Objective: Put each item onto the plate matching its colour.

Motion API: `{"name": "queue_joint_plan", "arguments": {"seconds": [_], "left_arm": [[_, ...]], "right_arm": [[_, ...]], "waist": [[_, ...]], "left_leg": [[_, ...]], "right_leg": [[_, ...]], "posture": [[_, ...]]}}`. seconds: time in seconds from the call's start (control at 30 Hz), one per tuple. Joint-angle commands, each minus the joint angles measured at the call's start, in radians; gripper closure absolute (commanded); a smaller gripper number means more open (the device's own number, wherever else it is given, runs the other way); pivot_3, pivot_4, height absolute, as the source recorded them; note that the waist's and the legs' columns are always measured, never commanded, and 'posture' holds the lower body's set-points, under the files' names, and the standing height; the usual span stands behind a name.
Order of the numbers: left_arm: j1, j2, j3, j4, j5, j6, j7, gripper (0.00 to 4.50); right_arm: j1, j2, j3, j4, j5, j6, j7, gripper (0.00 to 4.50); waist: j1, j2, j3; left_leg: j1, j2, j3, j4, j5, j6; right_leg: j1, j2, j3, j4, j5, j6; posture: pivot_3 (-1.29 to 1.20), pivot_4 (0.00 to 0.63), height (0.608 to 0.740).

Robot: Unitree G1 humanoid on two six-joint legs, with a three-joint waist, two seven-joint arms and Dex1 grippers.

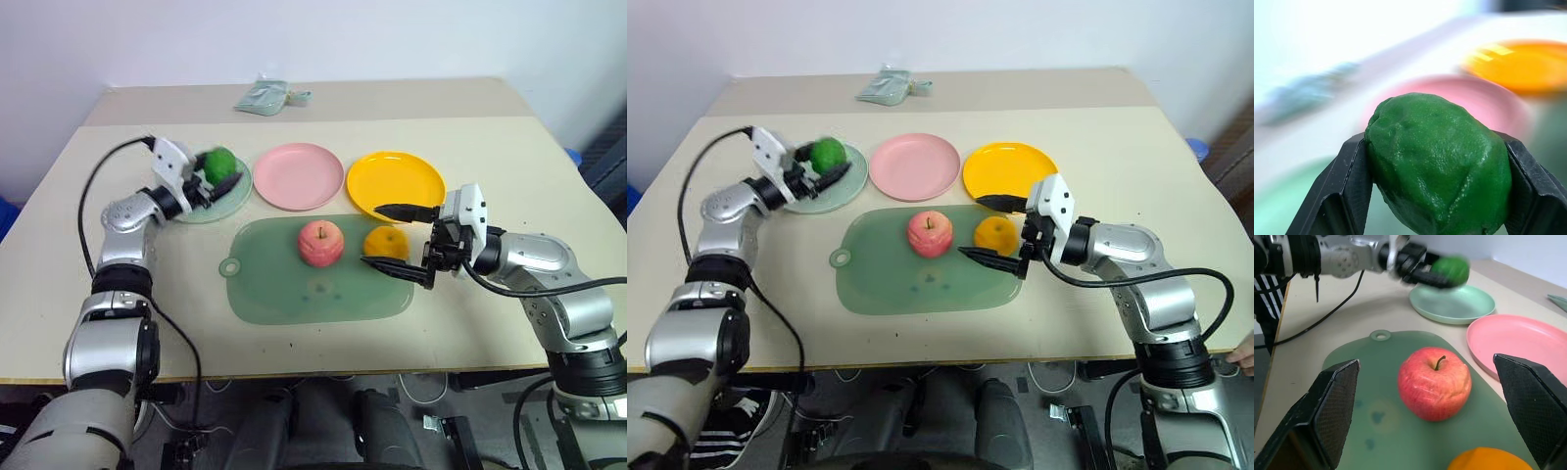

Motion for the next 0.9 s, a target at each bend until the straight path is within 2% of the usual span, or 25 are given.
{"name": "queue_joint_plan", "arguments": {"seconds": [0.03,0.17,0.23,0.3,0.53,0.7,0.83,0.9], "left_arm": [[-0.038,-0.004,0.030,0.054,0.023,0.040,0.187,1.79],[-0.048,-0.014,0.022,0.075,0.038,0.068,0.269,1.79],[-0.048,-0.016,0.018,0.075,0.048,0.079,0.300,0.75],[-0.049,-0.014,0.016,0.074,0.053,0.093,0.317,0.07],[-0.055,-0.004,0.037,0.027,0.019,0.048,0.236,0.07],[-0.020,-0.028,0.038,-0.105,-0.086,0.078,-0.035,0.07],[0.072,-0.032,-0.009,-0.280,-0.167,0.129,-0.310,0.07],[0.110,-0.034,-0.025,-0.344,-0.186,0.149,-0.378,0.07]], "right_arm": [[-0.036,0.008,-0.011,-0.004,-0.003,-0.025,-0.005,0.00],[-0.036,0.008,-0.010,-0.002,-0.010,-0.027,-0.006,0.00],[-0.034,0.008,-0.012,-0.006,-0.011,-0.025,-0.009,0.00],[-0.032,0.007,-0.014,-0.010,-0.011,-0.023,-0.013,0.00],[-0.029,0.006,-0.019,-0.014,-0.008,-0.020,-0.026,0.00],[-0.039,0.011,-0.019,-0.008,-0.004,-0.020,-0.031,0.00],[-0.055,0.018,-0.019,-0.011,0.008,-0.009,-0.039,0.00],[-0.059,0.019,-0.017,-0.009,0.007,-0.007,-0.041,0.00]], "waist": [[-0.001,0.000,0.000],[-0.001,0.000,0.000],[0.000,0.000,0.000],[0.000,0.000,0.000],[0.000,0.000,0.000],[0.000,0.000,0.000],[-0.005,0.000,0.000],[-0.008,0.000,0.000]], "left_leg": [[0.000,0.000,0.000,0.000,0.000,0.000],[0.000,0.000,0.000,0.000,0.000,0.000],[0.000,0.000,0.000,0.000,0.000,0.000],[0.000,0.000,0.000,0.000,0.000,0.000],[0.000,0.000,0.000,0.000,0.000,0.000],[0.000,0.000,0.000,0.000,0.000,0.000],[0.000,0.000,0.001,0.000,0.000,0.000],[0.000,0.000,0.001,0.000,0.000,0.000]], "right_leg": [[0.000,0.000,0.000,0.000,0.000,0.000],[0.000,0.000,0.000,0.000,0.000,0.000],[0.000,0.000,0.000,0.000,0.001,0.001],[0.000,0.000,0.000,0.000,0.001,0.001],[0.000,0.000,0.000,0.000,0.001,0.001],[0.000,0.000,0.000,0.000,0.001,0.001],[0.000,0.000,0.001,0.000,0.001,0.001],[0.000,0.001,0.001,0.000,0.001,0.000]], "posture": [[0.00,0.150,0.740],[0.00,0.150,0.740],[0.00,0.150,0.740],[0.00,0.150,0.740],[0.00,0.150,0.740],[0.00,0.150,0.740],[0.00,0.150,0.740],[0.00,0.150,0.740]]}}
